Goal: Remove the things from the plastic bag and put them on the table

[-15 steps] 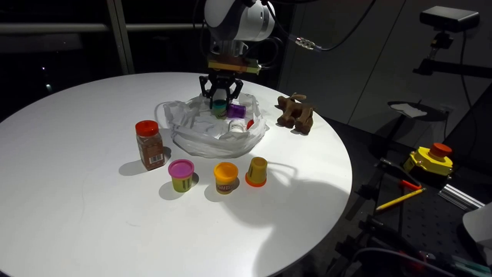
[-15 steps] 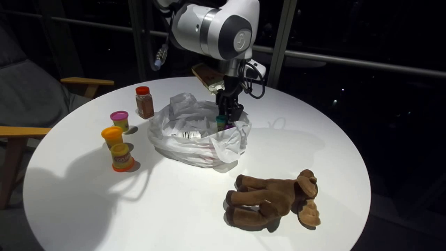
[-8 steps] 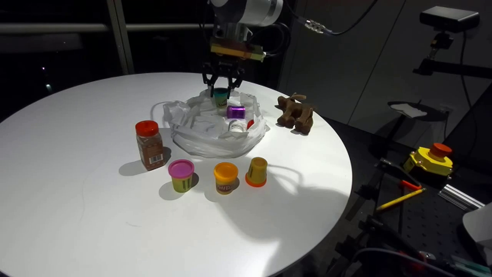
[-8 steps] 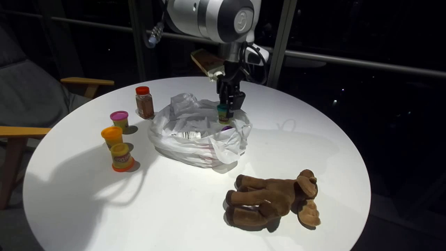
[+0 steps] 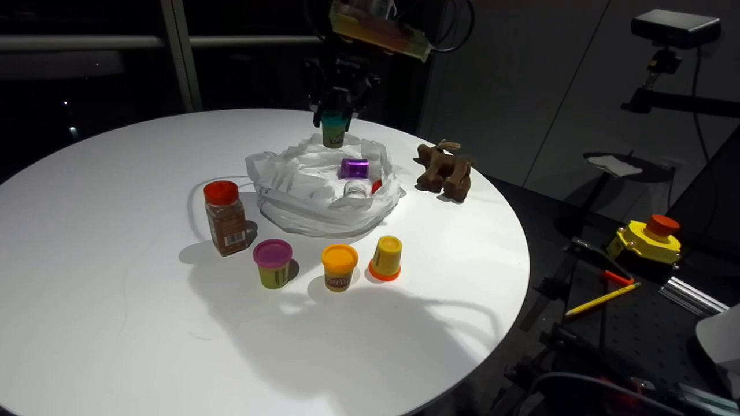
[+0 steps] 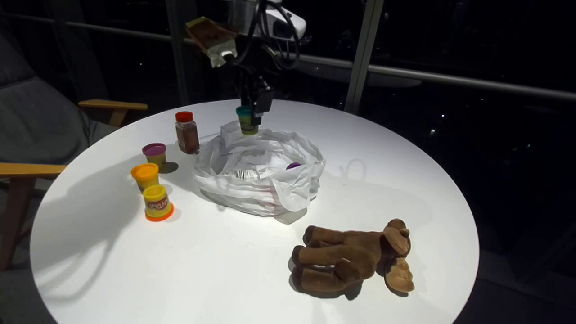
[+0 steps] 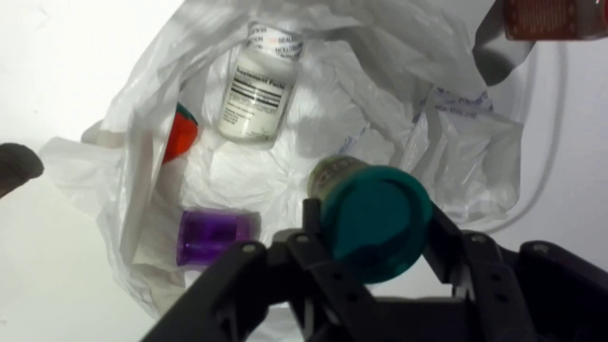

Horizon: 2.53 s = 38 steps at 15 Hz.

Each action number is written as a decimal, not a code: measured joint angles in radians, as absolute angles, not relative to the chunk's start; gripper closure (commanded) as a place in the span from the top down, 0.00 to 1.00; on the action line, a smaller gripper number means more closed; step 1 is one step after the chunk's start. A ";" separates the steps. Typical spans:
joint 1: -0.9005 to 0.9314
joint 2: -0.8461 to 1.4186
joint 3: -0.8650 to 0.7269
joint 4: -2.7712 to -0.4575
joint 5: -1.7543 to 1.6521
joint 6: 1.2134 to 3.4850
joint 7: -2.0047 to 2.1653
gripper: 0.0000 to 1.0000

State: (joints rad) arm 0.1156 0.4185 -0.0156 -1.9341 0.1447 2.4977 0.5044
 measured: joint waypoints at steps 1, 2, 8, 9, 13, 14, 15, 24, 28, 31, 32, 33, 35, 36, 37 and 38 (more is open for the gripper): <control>0.125 0.388 -0.013 -1.992 0.145 2.527 0.505 0.23; 0.133 0.361 -0.012 -2.051 0.145 2.557 0.507 0.23; 0.137 0.261 0.000 -2.419 0.206 2.793 0.504 0.23; 0.133 0.245 0.013 -2.485 0.246 2.852 0.488 0.23; 0.084 0.161 0.127 -2.711 0.461 3.040 0.379 0.23; 0.067 0.140 0.165 -2.747 0.523 3.061 0.346 0.23; 0.057 0.129 0.188 -2.759 0.574 3.070 0.317 0.24; 0.018 0.128 0.207 -2.753 0.741 3.103 0.178 1.00; 0.021 0.120 0.172 -2.746 0.732 3.134 0.173 1.00; 0.033 0.094 0.130 -2.734 0.657 3.145 0.204 1.00; 0.041 0.084 0.110 -2.728 0.622 3.144 0.232 1.00; 0.049 0.075 0.090 -2.714 0.589 3.130 0.265 1.00; 0.054 0.064 0.056 -2.654 0.513 3.071 0.337 1.00; 0.054 0.064 0.042 -2.612 0.476 3.030 0.379 1.00; 0.054 0.066 0.030 -2.564 0.446 2.983 0.419 1.00; 0.054 0.071 0.021 -2.510 0.423 2.936 0.457 1.00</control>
State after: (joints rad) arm 0.0540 0.0714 0.0208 -2.5099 0.4233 2.9362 0.4573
